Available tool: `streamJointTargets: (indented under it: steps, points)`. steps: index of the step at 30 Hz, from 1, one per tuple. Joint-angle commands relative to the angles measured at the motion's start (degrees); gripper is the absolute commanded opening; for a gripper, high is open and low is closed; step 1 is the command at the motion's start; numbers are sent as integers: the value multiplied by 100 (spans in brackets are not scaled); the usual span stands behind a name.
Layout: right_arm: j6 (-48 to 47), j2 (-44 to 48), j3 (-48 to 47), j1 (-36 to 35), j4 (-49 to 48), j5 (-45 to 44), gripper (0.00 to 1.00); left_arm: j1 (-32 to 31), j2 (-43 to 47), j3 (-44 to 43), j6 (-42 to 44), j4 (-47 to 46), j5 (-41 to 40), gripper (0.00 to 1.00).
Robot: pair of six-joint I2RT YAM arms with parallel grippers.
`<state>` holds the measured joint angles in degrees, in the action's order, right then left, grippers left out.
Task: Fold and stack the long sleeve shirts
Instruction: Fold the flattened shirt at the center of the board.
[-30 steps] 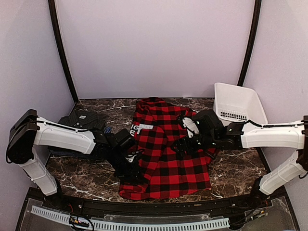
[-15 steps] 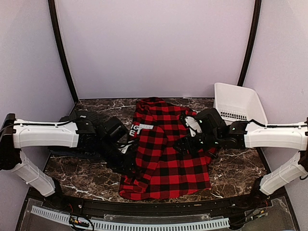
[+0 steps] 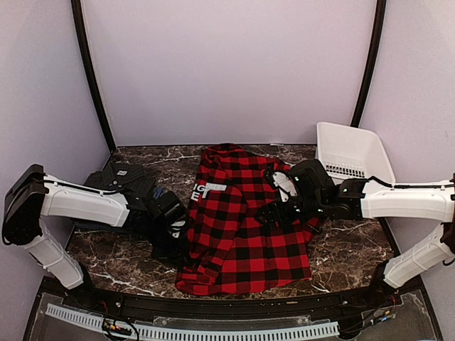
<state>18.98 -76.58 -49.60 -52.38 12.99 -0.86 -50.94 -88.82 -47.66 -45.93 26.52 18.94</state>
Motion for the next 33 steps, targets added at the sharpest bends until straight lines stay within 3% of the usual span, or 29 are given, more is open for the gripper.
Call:
streamJointTargets:
  steps: [1, 5, 10, 14, 17, 33]
  points:
    - [62, 86, 3, 39, -228, 60, 78, 5, -81, 245, -239, -416, -108, 25]
    - [59, 97, 21, 43, -229, 60, 78, 5, -35, 389, -291, -503, -139, 32]
    - [61, 55, 30, 45, -257, 61, 78, 5, -53, 491, -368, -714, 27, 31]
    - [66, 81, 37, 41, -251, 47, 78, 5, -52, 529, -408, -733, 63, 23]
    - [67, 102, 52, 41, -228, 21, 78, 5, 55, 503, -446, -638, 37, 11]
    - [79, 87, 91, 41, -283, 42, 78, -4, 765, 457, -644, -96, -74, 0]
